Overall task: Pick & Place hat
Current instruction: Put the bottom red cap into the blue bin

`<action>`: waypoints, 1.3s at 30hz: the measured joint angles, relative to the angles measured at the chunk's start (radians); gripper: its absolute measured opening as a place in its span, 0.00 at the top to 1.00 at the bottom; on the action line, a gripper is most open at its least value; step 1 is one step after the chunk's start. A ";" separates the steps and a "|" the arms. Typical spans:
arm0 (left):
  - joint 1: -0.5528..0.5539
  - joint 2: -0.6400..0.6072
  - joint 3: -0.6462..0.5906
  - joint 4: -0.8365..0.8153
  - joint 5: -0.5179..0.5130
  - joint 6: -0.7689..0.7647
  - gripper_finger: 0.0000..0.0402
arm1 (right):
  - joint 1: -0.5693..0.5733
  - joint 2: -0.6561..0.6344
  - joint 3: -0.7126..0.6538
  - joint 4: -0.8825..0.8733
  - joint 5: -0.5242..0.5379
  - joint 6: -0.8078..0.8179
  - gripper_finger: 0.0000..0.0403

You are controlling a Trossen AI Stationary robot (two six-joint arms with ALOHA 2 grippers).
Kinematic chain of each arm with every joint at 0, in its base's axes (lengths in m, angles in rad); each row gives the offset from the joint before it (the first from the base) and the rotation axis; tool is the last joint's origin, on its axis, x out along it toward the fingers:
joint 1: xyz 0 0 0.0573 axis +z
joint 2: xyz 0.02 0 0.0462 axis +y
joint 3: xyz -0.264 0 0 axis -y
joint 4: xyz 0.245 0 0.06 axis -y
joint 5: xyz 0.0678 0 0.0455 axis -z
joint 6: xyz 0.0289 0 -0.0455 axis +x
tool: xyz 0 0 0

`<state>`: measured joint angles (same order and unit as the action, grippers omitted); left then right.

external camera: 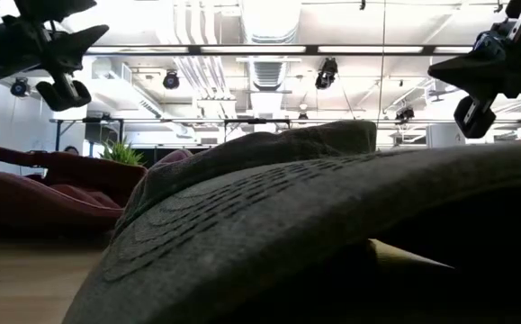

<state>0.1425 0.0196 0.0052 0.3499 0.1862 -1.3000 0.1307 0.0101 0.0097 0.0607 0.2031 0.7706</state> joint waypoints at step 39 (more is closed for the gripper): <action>-0.002 0.155 0.000 -0.091 0.015 0.106 0.66 | 0.008 0.727 0.321 -0.043 -0.108 0.409 0.97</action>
<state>0.1406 0.1744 0.0055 0.2588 0.2012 -1.1940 0.1388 0.7373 0.3306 0.0179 0.0949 1.1798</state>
